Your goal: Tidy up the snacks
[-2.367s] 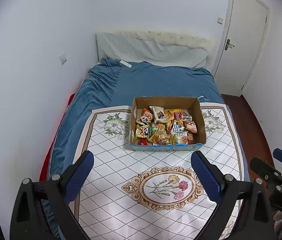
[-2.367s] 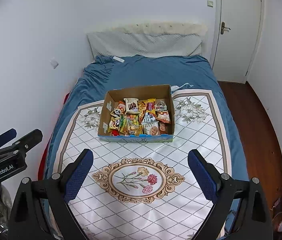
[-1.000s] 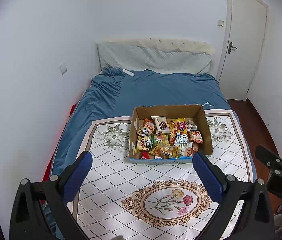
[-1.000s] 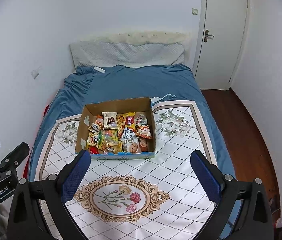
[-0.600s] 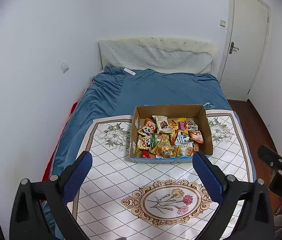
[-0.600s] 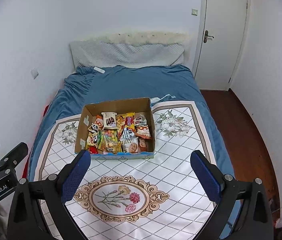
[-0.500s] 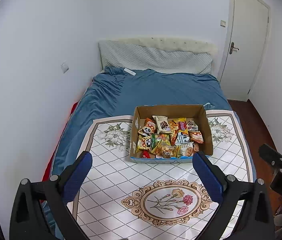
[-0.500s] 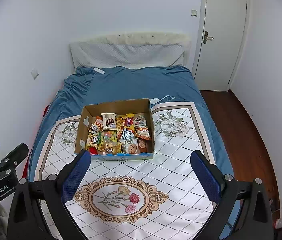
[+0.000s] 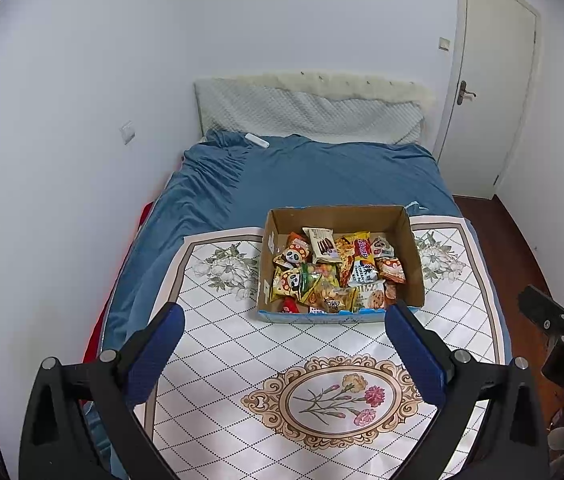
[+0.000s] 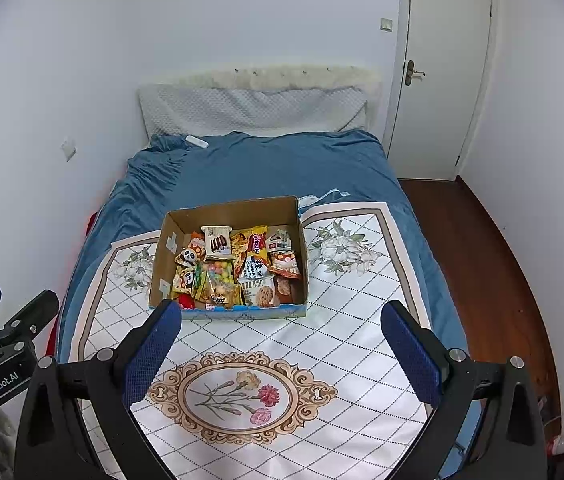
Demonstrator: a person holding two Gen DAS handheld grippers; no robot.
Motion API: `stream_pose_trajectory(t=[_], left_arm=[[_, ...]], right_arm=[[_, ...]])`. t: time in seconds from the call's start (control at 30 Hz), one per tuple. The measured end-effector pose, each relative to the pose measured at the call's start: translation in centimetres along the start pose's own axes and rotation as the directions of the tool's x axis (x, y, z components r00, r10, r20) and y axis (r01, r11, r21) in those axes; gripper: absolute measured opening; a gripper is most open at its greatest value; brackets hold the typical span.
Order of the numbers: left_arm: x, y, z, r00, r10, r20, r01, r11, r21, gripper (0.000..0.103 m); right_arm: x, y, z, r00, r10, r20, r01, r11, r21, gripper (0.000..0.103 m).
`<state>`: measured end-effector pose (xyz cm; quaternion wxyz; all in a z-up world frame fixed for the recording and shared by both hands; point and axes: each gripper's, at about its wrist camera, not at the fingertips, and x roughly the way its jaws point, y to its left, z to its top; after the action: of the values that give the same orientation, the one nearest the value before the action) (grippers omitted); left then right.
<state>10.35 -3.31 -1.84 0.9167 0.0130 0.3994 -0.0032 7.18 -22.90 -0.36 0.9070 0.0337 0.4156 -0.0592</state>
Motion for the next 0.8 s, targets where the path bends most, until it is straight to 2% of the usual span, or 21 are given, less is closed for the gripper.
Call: stream_pose_trajectory(t=[0.8], left_arm=[[0.17, -0.17, -0.38, 1.000, 0.003, -0.005, -0.003, 1.000, 0.005, 0.103]], right_arm=[[-0.20, 0.26, -0.50, 1.000, 0.001, -0.011, -0.001, 1.000, 0.010, 0.102]])
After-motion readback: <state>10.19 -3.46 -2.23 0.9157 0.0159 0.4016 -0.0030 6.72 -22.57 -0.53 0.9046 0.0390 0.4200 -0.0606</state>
